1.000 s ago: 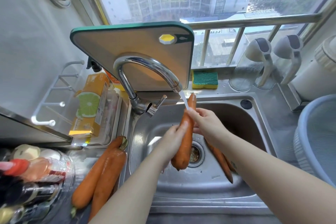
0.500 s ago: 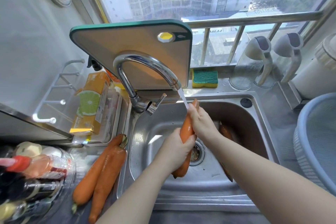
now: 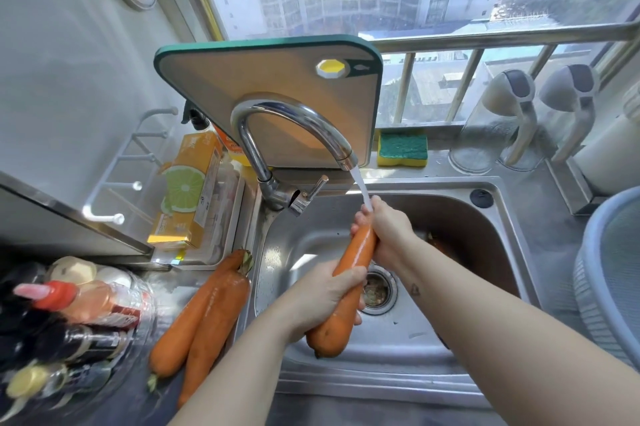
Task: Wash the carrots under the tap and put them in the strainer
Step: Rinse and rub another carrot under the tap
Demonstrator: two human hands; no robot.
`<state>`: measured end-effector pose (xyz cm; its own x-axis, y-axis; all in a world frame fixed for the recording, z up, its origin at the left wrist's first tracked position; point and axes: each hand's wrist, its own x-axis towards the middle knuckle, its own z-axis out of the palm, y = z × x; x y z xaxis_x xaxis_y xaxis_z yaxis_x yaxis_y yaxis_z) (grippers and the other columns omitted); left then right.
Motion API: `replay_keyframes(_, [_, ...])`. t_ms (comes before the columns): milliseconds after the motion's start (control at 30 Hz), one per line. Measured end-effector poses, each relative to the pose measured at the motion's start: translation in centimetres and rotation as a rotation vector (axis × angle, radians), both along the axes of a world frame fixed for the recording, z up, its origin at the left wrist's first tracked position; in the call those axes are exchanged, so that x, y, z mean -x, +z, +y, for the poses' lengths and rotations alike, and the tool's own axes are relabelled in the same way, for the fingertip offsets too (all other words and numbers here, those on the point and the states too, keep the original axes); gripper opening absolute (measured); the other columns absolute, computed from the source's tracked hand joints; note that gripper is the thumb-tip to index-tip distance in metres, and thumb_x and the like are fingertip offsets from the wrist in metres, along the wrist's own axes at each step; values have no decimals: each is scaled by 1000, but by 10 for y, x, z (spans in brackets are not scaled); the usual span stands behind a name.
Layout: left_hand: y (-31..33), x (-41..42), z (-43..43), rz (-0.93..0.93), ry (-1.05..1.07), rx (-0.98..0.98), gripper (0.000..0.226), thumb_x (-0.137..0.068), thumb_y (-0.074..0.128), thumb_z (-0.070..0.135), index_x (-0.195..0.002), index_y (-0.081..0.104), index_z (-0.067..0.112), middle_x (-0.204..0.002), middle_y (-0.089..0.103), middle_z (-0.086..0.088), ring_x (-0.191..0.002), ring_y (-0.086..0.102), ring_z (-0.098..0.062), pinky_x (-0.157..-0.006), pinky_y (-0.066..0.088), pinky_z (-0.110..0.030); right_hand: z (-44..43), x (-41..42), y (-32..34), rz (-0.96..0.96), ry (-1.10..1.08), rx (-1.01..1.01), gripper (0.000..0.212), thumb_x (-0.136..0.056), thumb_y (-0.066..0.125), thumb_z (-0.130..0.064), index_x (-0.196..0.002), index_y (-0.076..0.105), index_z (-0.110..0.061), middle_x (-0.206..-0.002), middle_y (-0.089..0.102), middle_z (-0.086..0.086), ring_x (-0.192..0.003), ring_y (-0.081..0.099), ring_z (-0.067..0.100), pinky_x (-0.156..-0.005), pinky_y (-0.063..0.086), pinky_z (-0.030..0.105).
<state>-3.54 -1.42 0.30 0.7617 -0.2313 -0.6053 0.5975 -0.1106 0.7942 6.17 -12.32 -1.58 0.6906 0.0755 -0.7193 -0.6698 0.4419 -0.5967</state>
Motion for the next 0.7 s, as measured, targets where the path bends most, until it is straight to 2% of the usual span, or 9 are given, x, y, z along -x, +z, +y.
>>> replay_keyframes(100, [0, -2, 4, 113, 122, 139, 28, -96, 49, 33, -107, 54, 8, -69, 63, -8, -56, 61, -20, -56, 50, -30, 3, 6, 4, 8, -59, -224, 32, -102, 42, -30, -87, 55, -4, -65, 51, 6, -55, 51, 17, -61, 48, 30])
replay_keyframes(200, [0, -4, 8, 199, 194, 286, 41, -89, 53, 40, -113, 55, 7, -69, 63, -9, -56, 60, -19, -54, 50, -29, 4, 19, 7, -82, 126, -215, 19, -99, 48, -19, -88, 55, -6, -70, 61, 6, -64, 58, 17, -77, 46, 36])
replay_keyframes(300, [0, -3, 5, 205, 163, 281, 44, -83, 58, 42, -110, 53, 8, -71, 63, -9, -57, 60, -20, -55, 51, -30, 4, 17, 5, -159, 184, -78, 13, -98, 49, -15, -89, 49, -7, -69, 54, 7, -58, 56, 17, -64, 50, 33])
replay_keyframes(367, [-1, -4, 0, 175, 127, 221, 31, -91, 55, 36, -108, 51, 11, -71, 63, -10, -57, 61, -20, -56, 51, -30, 5, 11, 4, -130, 139, 29, 20, -100, 46, -24, -89, 47, -8, -68, 50, 7, -51, 53, 16, -55, 49, 32])
replay_keyframes(433, [0, -6, -3, 148, 96, 180, 25, -94, 52, 34, -107, 50, 12, -72, 64, -10, -58, 62, -21, -57, 51, -30, 5, 6, 3, -66, 86, 43, 32, -101, 42, -36, -85, 49, -9, -64, 49, 6, -46, 50, 16, -53, 47, 30])
replay_keyframes(500, [-1, -8, -3, 144, 112, 181, 27, -94, 52, 35, -106, 52, 10, -71, 64, -10, -57, 61, -20, -56, 51, -29, 2, 5, 3, -71, 84, -16, 35, -101, 41, -39, -89, 52, -8, -65, 51, 5, -47, 52, 16, -56, 49, 32])
replay_keyframes(600, [1, -9, 2, 177, 172, 229, 35, -93, 52, 38, -108, 54, 6, -71, 63, -10, -57, 60, -20, -54, 51, -28, -4, 9, 4, -178, 191, -102, 15, -100, 47, -19, -106, 50, -6, -81, 57, 7, -62, 60, 16, -77, 50, 43])
replay_keyframes(633, [2, -10, 2, 187, 175, 237, 37, -93, 52, 38, -110, 54, 6, -72, 63, -10, -58, 61, -20, -54, 51, -28, -6, 11, 4, -220, 234, -90, 11, -98, 49, -13, -108, 49, -8, -81, 58, 7, -65, 61, 16, -79, 48, 45])
replay_keyframes(700, [4, -10, -1, 188, 163, 228, 36, -94, 51, 37, -112, 54, 6, -72, 64, -10, -58, 61, -19, -55, 52, -29, -6, 12, 6, -280, 272, 29, 4, -97, 49, -8, -100, 47, -10, -75, 56, 7, -63, 60, 17, -70, 46, 41])
